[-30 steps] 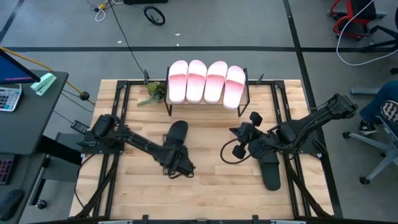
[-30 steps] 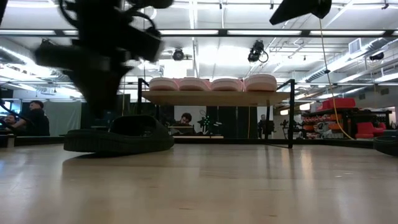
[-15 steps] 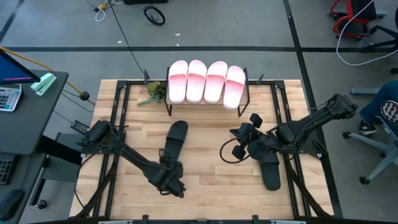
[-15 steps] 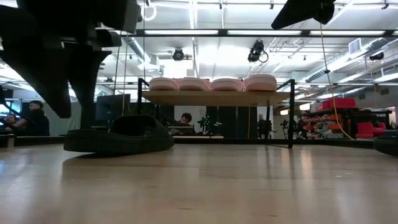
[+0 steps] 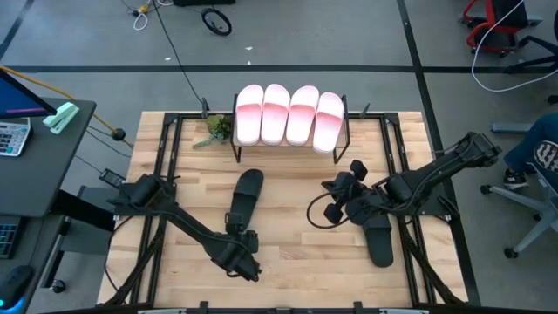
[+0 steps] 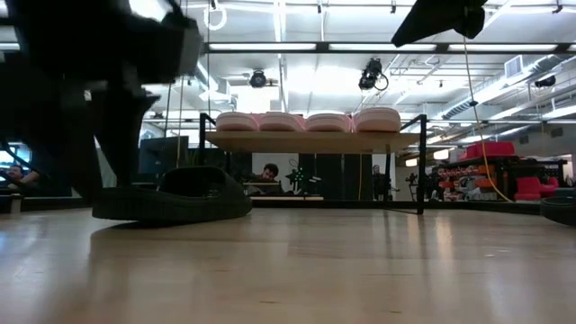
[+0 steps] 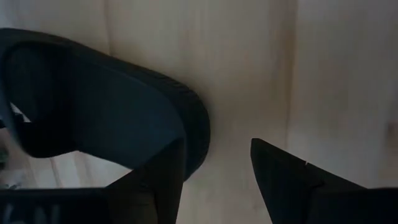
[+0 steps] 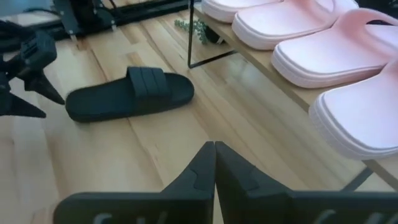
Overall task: Pick and place slides into the shelf
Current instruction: Put the left black slide under the shelf
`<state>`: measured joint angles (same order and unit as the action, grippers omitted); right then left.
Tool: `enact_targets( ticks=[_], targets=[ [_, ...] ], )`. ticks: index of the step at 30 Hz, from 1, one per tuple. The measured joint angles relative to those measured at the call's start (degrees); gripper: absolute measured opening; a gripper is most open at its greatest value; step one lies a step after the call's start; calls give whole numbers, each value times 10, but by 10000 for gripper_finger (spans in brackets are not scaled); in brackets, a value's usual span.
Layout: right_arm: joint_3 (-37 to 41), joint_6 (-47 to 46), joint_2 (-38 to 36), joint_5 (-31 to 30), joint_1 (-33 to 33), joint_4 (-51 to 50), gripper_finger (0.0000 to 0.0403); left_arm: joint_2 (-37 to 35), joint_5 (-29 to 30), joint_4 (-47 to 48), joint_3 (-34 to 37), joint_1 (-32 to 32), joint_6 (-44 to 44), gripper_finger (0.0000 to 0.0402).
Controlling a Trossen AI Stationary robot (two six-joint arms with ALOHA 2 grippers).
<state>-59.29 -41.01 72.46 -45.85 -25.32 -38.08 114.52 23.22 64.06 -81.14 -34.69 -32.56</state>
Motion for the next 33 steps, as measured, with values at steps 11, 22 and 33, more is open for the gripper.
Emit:
enact_targets(
  ticks=[11, 22, 33],
  targets=[
    [0, 0, 19, 0, -2, 1, 14, 28, 55, 64, 0, 5, -73, 182],
    [0, 24, 19, 3, -27, 0, 13, 42, 56, -7, 0, 28, -76, 154],
    [0, 25, 19, 4, -56, -13, 13, 63, 55, -6, -1, 49, -95, 20]
  ],
)
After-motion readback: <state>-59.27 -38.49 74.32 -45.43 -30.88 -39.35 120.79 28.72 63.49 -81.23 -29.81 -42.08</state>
